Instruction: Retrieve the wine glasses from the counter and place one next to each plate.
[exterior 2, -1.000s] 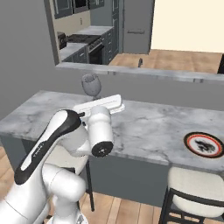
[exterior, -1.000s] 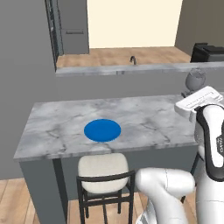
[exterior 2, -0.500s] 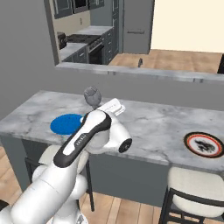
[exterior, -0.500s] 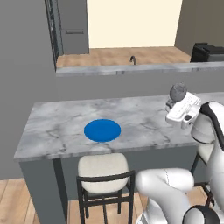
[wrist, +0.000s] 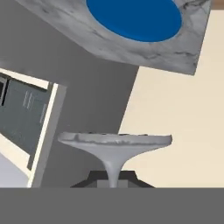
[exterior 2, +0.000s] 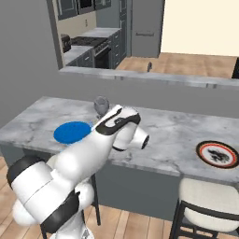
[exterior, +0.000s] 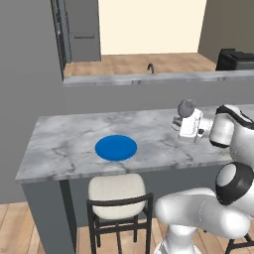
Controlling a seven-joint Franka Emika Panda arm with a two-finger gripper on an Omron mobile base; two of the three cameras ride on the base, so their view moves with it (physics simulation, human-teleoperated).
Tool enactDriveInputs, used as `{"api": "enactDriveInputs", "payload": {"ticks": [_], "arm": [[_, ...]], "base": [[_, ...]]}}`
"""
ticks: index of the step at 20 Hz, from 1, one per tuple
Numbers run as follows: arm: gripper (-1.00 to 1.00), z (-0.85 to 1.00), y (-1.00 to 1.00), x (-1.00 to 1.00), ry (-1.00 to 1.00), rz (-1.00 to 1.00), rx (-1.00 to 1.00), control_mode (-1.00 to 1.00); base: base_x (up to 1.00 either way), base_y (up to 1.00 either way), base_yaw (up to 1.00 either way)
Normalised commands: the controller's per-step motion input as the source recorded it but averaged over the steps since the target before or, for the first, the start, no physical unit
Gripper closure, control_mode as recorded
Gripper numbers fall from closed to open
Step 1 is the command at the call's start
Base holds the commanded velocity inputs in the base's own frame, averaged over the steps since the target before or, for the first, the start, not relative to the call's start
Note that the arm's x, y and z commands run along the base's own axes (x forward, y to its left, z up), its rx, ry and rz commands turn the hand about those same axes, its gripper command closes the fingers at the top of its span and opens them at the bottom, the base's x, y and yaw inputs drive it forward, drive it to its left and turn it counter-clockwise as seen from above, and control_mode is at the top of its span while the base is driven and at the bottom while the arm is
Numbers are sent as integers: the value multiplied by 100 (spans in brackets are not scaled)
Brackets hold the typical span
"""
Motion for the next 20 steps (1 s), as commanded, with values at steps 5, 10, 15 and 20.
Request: {"api": "enactDriveInputs", "payload": {"ticks": [5, 10, 15, 20], "arm": [[100, -19, 14, 41, 21, 29, 1, -100], [100, -17, 40, 38, 11, 16, -7, -100], [100, -24, 41, 33, 1, 9, -10, -100], [100, -27, 34, 34, 0, 1, -12, -100]], "base": [[0, 0, 0], [0, 0, 0], [0, 0, 0], [0, 0, 0]]}}
